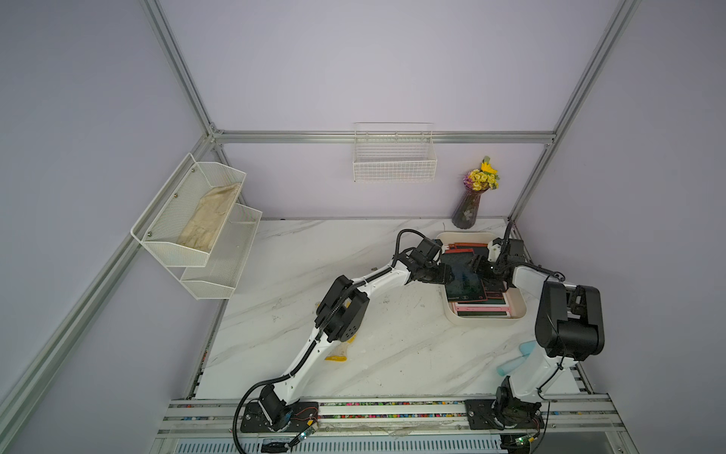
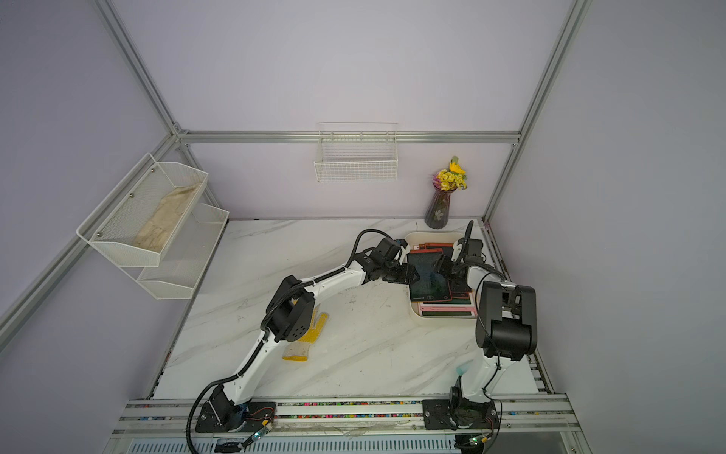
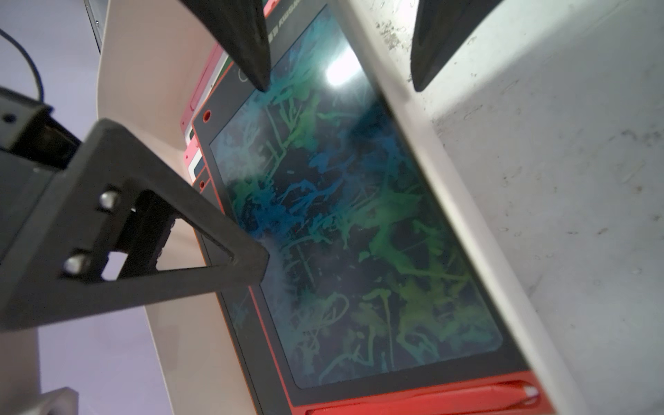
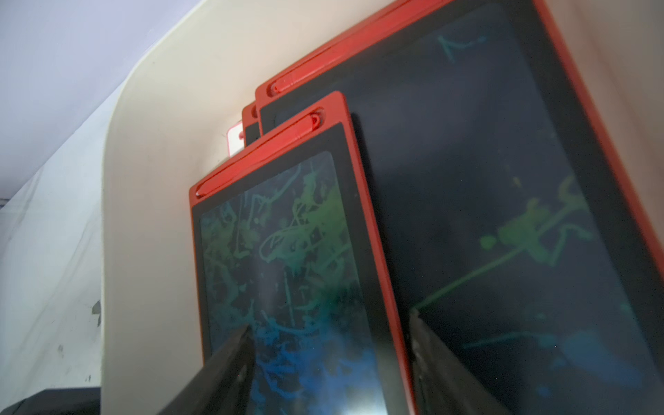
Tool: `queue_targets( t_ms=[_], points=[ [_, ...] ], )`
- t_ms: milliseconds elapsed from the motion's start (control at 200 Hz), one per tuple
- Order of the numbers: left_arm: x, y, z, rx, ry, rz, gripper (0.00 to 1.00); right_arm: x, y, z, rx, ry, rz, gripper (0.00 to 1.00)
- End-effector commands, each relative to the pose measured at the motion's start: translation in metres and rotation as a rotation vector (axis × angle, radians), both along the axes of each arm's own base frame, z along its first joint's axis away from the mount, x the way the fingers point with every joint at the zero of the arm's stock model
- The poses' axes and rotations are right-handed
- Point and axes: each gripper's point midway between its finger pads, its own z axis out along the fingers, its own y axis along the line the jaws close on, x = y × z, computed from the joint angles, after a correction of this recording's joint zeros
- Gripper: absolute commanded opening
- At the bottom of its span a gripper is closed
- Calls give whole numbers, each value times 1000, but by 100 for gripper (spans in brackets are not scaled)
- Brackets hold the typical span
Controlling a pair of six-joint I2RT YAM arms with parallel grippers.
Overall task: Take out the writing tablet from the storage box
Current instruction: Pick up the writing tablet from the storage box.
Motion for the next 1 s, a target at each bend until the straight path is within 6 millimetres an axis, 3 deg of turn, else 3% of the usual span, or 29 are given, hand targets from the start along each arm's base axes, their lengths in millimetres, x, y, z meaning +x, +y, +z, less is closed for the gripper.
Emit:
queue_targets(
  t_ms=[0, 100, 215, 505, 795, 995],
  points=[
    [5, -11, 23, -62, -32, -8, 61, -11, 29, 24, 95, -28, 87, 65],
    [6, -12, 21, -60, -30, -5, 62, -16, 37, 40, 126, -63, 107, 55],
    [5, -13, 19, -61, -23, -3, 61, -22, 46, 55, 151, -103, 124, 52],
    [2, -15, 24, -69, -22, -9, 61, -20, 45, 35, 141, -54, 121, 41],
    [1, -12, 25, -61, -26, -7, 61, -13, 47, 30, 147, -49, 128, 20],
    [2, -6, 36, -50, -62, 2, 63, -11, 48, 31, 148, -46, 139, 3]
  ],
)
